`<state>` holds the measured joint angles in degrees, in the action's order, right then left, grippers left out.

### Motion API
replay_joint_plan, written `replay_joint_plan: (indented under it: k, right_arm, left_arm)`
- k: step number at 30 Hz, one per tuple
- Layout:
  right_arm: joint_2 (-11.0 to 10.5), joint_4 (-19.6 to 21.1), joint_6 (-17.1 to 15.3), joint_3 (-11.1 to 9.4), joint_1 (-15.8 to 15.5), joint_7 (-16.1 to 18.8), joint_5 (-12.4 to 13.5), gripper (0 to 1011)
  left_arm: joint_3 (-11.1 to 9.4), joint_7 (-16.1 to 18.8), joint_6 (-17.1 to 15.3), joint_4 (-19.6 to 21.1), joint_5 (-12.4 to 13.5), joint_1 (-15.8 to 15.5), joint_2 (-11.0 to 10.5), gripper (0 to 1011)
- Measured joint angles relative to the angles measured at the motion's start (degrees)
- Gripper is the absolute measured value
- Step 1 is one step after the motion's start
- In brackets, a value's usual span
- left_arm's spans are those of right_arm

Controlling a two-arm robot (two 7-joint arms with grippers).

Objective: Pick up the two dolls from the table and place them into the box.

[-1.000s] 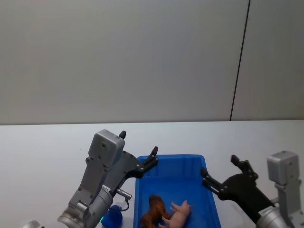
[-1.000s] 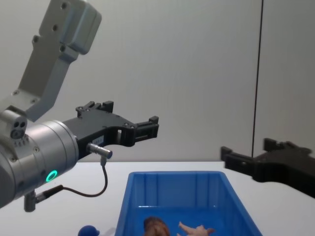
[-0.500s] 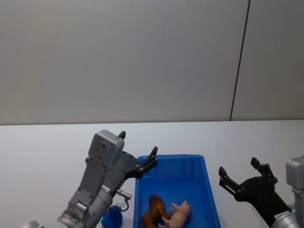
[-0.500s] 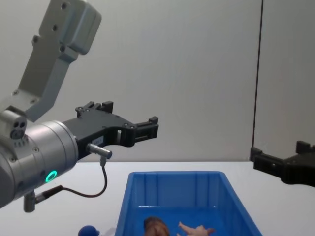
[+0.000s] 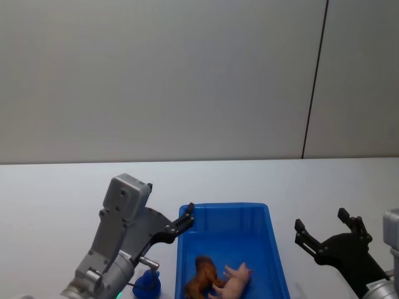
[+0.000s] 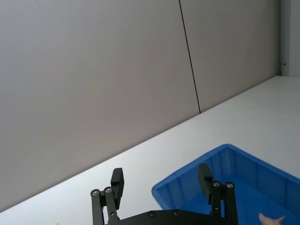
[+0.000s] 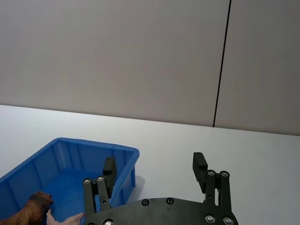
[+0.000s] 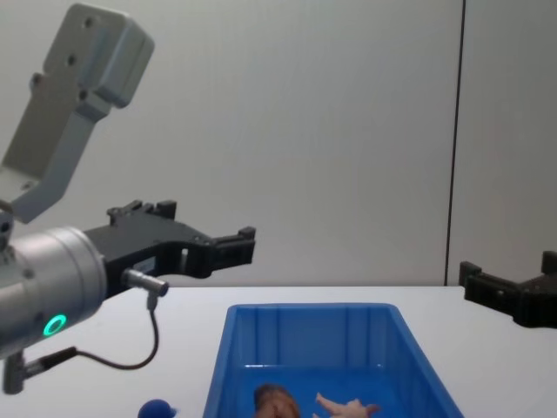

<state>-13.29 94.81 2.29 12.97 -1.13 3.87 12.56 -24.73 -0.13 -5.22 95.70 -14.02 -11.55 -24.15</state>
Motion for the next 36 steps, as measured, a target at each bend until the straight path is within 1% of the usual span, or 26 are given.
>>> replay_joint_plan:
  k: [7,16,23,31,36]
  right_arm:
    - [-0.1,0.16,0.05,-0.08,-0.18,-0.35,0.04,1001]
    - [-0.16,0.23,0.09,-0.14,-0.3,-0.58,0.1,1001]
    - [-0.19,0.27,0.09,-0.17,-0.33,-0.65,0.12,1001]
    - [-0.22,0.32,0.09,-0.17,-0.37,-0.71,0.12,1001]
    - [-0.22,0.32,0.09,-0.16,-0.39,-0.74,0.12,1001]
  left_arm:
    - [0.99,-0.28,-2.93,1.53,-2.0,1.48,-1.94,1001]
    - [1.89,-2.04,-5.66,2.13,-4.13,2.82,-3.75,1001]
    - [2.26,-3.51,-6.73,1.83,-5.25,3.47,-4.48,1001]
    - [2.58,-5.31,-7.43,0.37,-6.72,4.27,-5.14,1001]
    - [2.69,-5.83,-7.64,-0.41,-7.25,4.78,-5.45,1001]
